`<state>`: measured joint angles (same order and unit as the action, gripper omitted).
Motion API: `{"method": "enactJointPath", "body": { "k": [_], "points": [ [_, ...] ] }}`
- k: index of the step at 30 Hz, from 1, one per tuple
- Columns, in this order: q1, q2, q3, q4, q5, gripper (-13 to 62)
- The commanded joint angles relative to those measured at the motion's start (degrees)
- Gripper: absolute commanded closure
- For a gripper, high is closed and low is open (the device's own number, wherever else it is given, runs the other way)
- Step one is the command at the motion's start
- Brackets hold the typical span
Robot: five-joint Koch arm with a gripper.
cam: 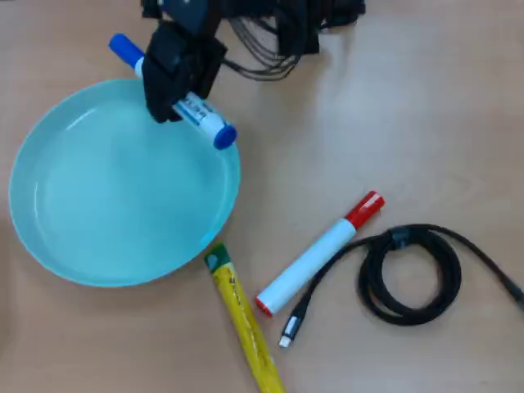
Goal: Pick up the blue pen, then put it in the green bowl
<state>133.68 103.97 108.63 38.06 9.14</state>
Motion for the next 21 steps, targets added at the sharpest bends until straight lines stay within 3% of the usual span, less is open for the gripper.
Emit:
{"method": "enactJointPath", "body": {
  "k": [1, 13, 21],
  "points": [
    [0.44, -4.04, -8.35, -10.37, 0.09, 57.7],
    [1.49, -18.02, -8.09, -17.58, 0.09, 56.8],
    [1.41, -20.13, -7.12, -20.74, 0.18, 41.1]
  ]
}}
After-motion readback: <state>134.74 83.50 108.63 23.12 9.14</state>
